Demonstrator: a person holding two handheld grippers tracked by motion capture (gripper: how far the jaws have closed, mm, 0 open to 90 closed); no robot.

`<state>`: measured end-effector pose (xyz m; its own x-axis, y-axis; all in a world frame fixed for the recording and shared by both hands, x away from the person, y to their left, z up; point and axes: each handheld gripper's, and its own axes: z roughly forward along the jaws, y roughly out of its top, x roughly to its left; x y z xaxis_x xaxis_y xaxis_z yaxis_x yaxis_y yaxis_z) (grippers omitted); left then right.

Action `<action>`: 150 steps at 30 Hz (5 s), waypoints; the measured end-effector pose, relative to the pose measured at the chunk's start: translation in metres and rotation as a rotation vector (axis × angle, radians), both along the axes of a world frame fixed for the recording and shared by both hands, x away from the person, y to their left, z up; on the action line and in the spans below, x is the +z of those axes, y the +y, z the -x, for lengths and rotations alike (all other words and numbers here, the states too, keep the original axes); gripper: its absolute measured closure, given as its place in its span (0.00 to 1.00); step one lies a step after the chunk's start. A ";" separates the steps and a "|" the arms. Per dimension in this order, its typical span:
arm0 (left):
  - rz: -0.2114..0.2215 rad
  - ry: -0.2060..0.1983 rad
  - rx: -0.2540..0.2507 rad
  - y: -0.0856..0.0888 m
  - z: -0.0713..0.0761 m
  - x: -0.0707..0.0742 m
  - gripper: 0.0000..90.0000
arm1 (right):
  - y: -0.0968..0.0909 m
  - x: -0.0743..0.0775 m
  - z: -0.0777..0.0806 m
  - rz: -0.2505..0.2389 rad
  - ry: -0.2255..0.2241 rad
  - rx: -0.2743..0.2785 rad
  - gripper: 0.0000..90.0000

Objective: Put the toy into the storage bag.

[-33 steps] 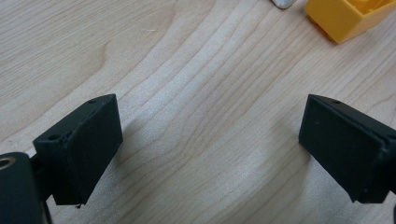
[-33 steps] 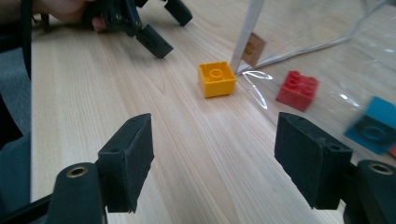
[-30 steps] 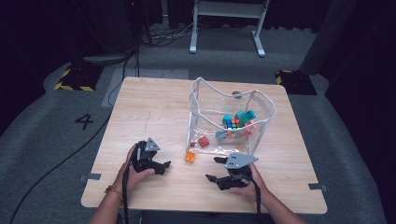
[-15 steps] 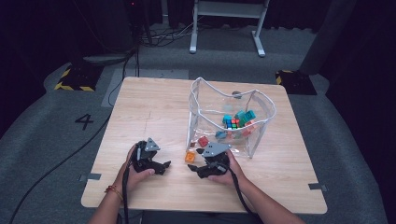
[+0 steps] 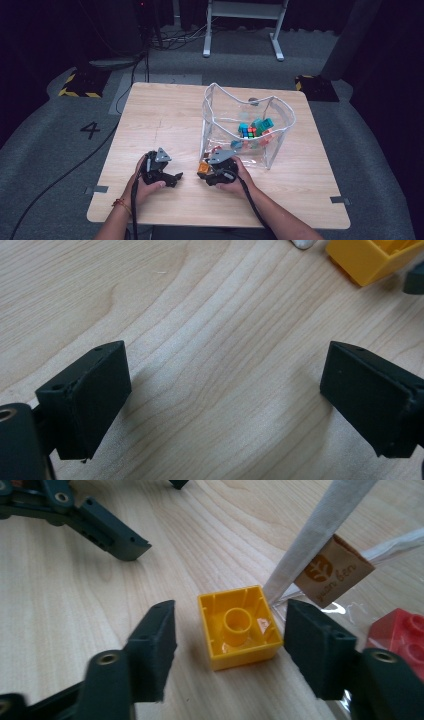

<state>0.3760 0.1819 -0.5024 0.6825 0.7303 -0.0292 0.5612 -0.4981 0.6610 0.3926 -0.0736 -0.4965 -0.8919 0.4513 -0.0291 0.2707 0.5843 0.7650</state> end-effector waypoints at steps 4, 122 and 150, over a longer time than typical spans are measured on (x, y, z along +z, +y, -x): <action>0.000 0.000 0.000 0.000 0.000 0.000 0.07 | 0.000 0.000 0.000 0.007 0.016 0.011 0.66; -0.001 0.003 -0.002 0.000 0.000 0.000 0.06 | -0.219 0.210 -0.083 -0.200 -0.231 -0.300 0.66; 0.000 0.003 -0.003 0.000 0.000 0.000 0.06 | -0.159 0.190 -0.094 0.000 -0.120 0.070 0.66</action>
<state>0.3763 0.1817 -0.5024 0.6847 0.7282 -0.0311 0.5617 -0.5001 0.6591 0.4866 -0.2328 -0.3067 -0.9114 0.3879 -0.1372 0.1359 0.5985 0.7896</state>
